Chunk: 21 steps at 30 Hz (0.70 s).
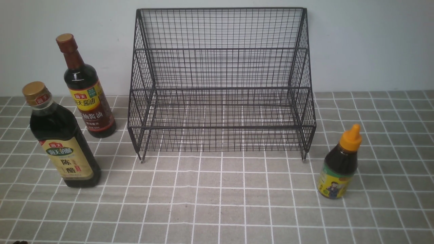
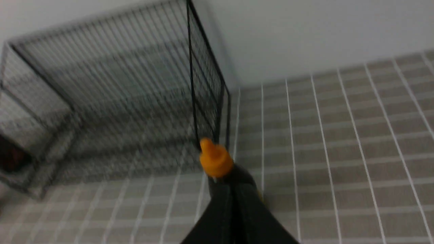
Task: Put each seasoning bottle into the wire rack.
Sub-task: Use the right arm to grab the condiment bottle closest to it
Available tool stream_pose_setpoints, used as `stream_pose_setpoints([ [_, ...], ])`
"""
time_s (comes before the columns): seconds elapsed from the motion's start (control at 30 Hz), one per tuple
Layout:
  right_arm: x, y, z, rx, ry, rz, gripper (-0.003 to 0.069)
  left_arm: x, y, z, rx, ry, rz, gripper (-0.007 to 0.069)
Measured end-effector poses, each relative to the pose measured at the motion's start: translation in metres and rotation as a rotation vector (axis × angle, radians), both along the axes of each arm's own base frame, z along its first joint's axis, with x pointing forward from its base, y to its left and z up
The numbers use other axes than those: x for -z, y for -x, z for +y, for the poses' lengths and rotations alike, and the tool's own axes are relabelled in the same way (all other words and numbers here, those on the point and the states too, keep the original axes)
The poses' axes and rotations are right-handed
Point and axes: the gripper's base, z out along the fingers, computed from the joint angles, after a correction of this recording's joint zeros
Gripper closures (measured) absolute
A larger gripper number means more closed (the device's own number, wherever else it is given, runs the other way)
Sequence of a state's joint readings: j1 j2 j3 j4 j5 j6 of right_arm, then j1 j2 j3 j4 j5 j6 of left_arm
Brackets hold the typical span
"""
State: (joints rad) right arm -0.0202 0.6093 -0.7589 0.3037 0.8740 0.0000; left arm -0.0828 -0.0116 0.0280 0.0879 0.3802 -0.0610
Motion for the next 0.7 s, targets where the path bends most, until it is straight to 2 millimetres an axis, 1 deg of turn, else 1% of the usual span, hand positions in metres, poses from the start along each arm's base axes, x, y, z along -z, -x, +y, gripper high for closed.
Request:
stream_pose_setpoints([
  [0.03, -0.001, -0.015, 0.001, -0.037, 0.032, 0.108, 0.0671, 0.0, 0.0, 0.0, 0.0, 0.0, 0.0, 0.0631],
  [0.1, 0.001, -0.038, 0.002, -0.085, 0.062, 0.251, 0.0668, 0.0, 0.0, 0.0, 0.0, 0.0, 0.0, 0.0631],
  [0.17, -0.002, -0.066, 0.002, -0.136, 0.096, 0.35, 0.0662, 0.0, 0.0, 0.0, 0.0, 0.0, 0.0, 0.0631],
  [0.2, 0.0, -0.071, 0.002, -0.147, 0.105, 0.367, 0.066, 0.0, 0.0, 0.0, 0.0, 0.0, 0.0, 0.0631],
  [0.27, -0.001, -0.102, 0.006, -0.215, 0.15, 0.428, 0.0652, 0.0, 0.0, 0.0, 0.0, 0.0, 0.0, 0.0631],
  [0.3, 0.001, -0.103, 0.007, -0.219, 0.15, 0.436, 0.0651, 0.0, 0.0, 0.0, 0.0, 0.0, 0.0, 0.0631],
  [0.33, 0.001, -0.115, 0.013, -0.248, 0.161, 0.449, 0.0646, 0.0, 0.0, 0.0, 0.0, 0.0, 0.0, 0.0631],
  [0.43, 0.005, -0.133, 0.028, -0.292, 0.178, 0.461, 0.0627, 0.0, 0.0, 0.0, 0.0, 0.0, 0.0, 0.0631],
  [0.47, 0.004, -0.133, 0.028, -0.289, 0.176, 0.46, 0.0624, 0.0, 0.0, 0.0, 0.0, 0.0, 0.0, 0.0631],
  [0.5, 0.006, -0.14, 0.036, -0.303, 0.193, 0.449, 0.0603, 0.0, 0.0, 0.0, 0.0, 0.0, 0.0, 0.0631],
  [0.57, 0.009, -0.149, 0.045, -0.307, 0.228, 0.419, 0.0556, 0.0, 0.0, 0.0, 0.0, 0.0, 0.0, 0.0631],
  [0.6, 0.01, -0.152, 0.047, -0.307, 0.246, 0.407, 0.0531, 0.0, 0.0, 0.0, 0.0, 0.0, 0.0, 0.0631],
  [0.63, 0.014, -0.158, 0.051, -0.304, 0.257, 0.394, 0.0477, 0.0, 0.0, 0.0, 0.0, 0.0, 0.0, 0.0631],
  [0.67, 0.016, -0.162, 0.053, -0.3, 0.258, 0.392, 0.0441, 0.0, 0.0, 0.0, 0.0, 0.0, 0.0, 0.0631],
  [0.7, 0.017, -0.162, 0.053, -0.301, 0.26, 0.392, 0.0432, 0.0, 0.0, 0.0, 0.0, 0.0, 0.0, 0.0631],
])
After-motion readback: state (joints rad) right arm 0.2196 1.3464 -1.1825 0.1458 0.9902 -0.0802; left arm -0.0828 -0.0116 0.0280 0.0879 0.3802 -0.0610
